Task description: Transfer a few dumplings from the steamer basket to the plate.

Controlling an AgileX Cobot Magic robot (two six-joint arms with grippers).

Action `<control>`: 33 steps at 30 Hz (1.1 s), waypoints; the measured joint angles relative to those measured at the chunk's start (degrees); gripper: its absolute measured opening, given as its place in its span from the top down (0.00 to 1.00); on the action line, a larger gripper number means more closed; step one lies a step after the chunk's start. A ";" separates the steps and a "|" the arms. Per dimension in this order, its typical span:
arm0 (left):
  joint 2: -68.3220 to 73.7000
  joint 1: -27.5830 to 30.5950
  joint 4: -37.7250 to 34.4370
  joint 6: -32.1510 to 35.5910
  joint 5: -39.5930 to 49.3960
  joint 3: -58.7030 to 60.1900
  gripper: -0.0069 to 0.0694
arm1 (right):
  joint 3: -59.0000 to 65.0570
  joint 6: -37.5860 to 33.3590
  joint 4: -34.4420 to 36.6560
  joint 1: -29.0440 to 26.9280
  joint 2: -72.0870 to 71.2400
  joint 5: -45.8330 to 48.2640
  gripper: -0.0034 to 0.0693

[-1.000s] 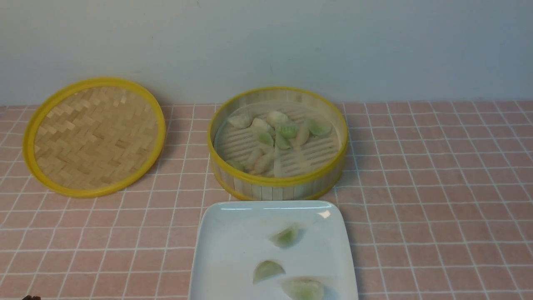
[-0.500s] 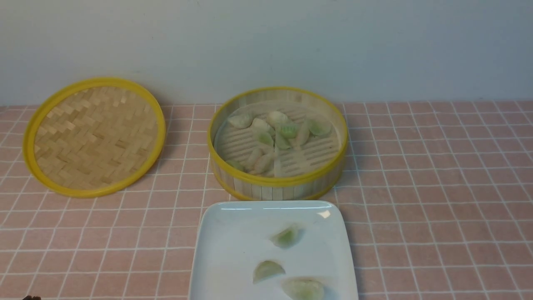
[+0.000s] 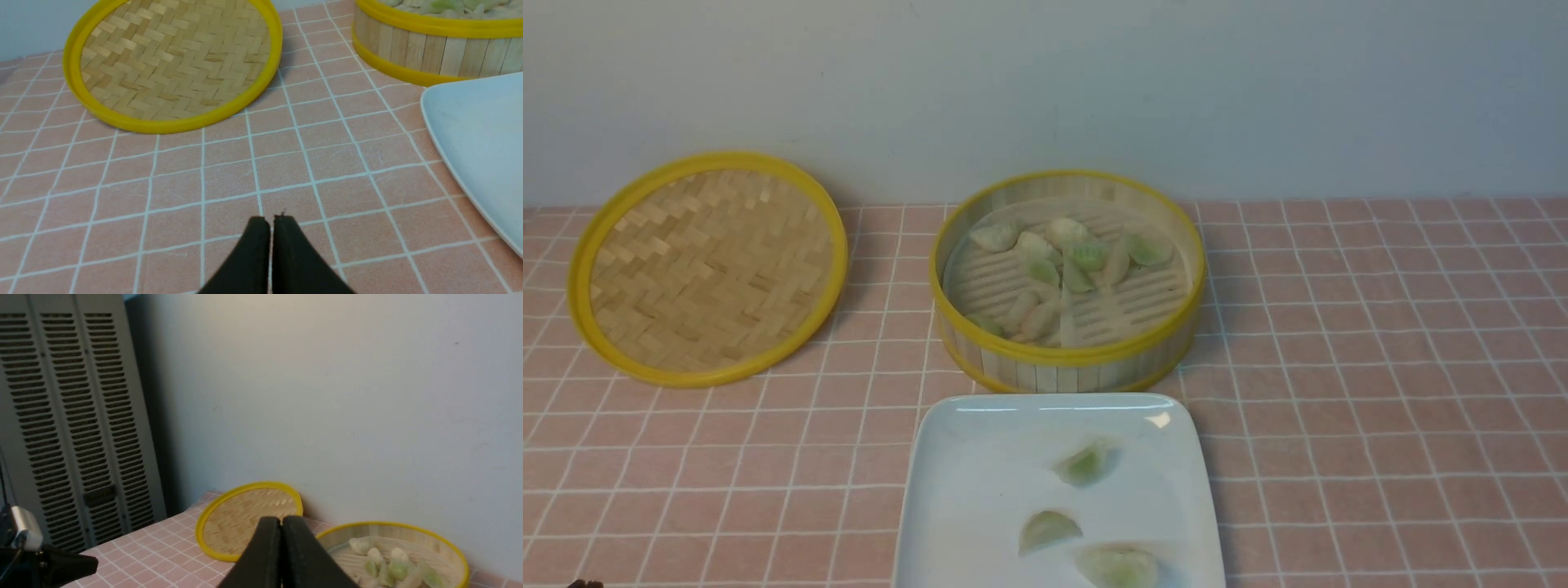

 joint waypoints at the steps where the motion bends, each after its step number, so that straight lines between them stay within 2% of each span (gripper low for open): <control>1: 0.00 0.00 0.00 0.00 0.00 0.00 0.92 | 0.58 -0.63 0.00 0.00 0.00 -0.58 0.97; 3: 0.00 0.00 0.00 0.00 0.00 0.00 0.92 | 1.88 -1.40 0.31 -0.68 0.00 -1.52 0.97; 6: 0.00 0.00 0.00 0.00 0.00 0.00 0.92 | 5.47 -1.62 0.87 -7.70 0.00 -2.38 0.97; 9: 0.00 0.00 0.00 0.00 0.00 0.00 0.92 | 9.55 -1.67 1.12 -16.61 0.00 -2.52 0.97; 10: 0.00 0.00 0.00 0.00 0.00 0.00 0.92 | 11.70 -1.72 1.12 -21.45 0.00 -2.52 0.97; 16: 0.00 0.00 0.00 0.00 0.00 0.00 0.92 | 23.88 -2.04 0.00 -36.87 0.00 -2.52 0.97; 21: 0.00 0.00 0.00 0.00 0.07 0.00 0.92 | 27.14 -2.04 0.00 -41.08 0.07 -4.23 0.97; 33: 0.00 0.00 0.00 0.00 0.12 -0.05 0.92 | 27.31 -2.04 0.00 -41.32 0.07 -5.18 0.97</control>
